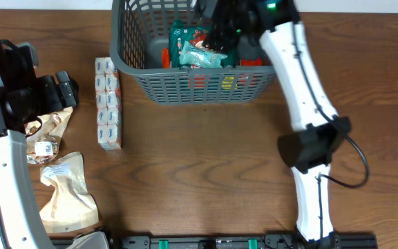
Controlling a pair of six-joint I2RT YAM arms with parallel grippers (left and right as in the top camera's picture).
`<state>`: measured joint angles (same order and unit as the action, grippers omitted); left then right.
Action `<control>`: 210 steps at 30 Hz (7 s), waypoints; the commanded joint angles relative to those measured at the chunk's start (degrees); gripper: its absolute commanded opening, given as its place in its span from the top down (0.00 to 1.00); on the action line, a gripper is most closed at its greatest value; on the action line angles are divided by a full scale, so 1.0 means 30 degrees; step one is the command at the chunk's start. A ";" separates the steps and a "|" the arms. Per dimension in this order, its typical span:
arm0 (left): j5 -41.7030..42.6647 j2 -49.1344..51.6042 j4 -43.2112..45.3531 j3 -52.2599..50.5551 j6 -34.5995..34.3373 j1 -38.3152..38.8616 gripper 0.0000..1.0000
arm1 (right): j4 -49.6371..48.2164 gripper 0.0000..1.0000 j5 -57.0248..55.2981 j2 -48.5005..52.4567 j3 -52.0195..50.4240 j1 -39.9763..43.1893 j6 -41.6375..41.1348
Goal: Pack container
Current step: 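Drop the mint-green packet into the basket with the right gripper, then withdraw the right gripper and grasp the white tissue strip with the left gripper, then carry the tissue strip into the basket with the left gripper and release, then move the left gripper to the beige snack pouch and grasp it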
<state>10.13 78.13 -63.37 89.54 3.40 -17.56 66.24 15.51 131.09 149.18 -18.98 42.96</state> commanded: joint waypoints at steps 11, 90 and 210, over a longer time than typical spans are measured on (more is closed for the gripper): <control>-0.0765 0.0401 0.0823 0.0015 0.1231 0.3257 0.01 | 0.3388 0.01 -0.1443 -0.7016 0.0415 0.8000 -1.0127; -0.3045 0.1749 0.2754 0.3920 -0.0590 0.4750 0.94 | -0.0073 0.01 -0.1530 -0.5836 -1.4659 1.1052 -1.0877; -0.4080 1.0797 0.3322 -0.2076 0.9369 -0.3716 0.01 | 0.0466 0.01 -0.1523 -0.5836 -1.4659 1.1052 -1.0025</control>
<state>-2.83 108.29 -53.58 83.64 28.82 -28.51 67.81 10.85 113.75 105.36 13.67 12.34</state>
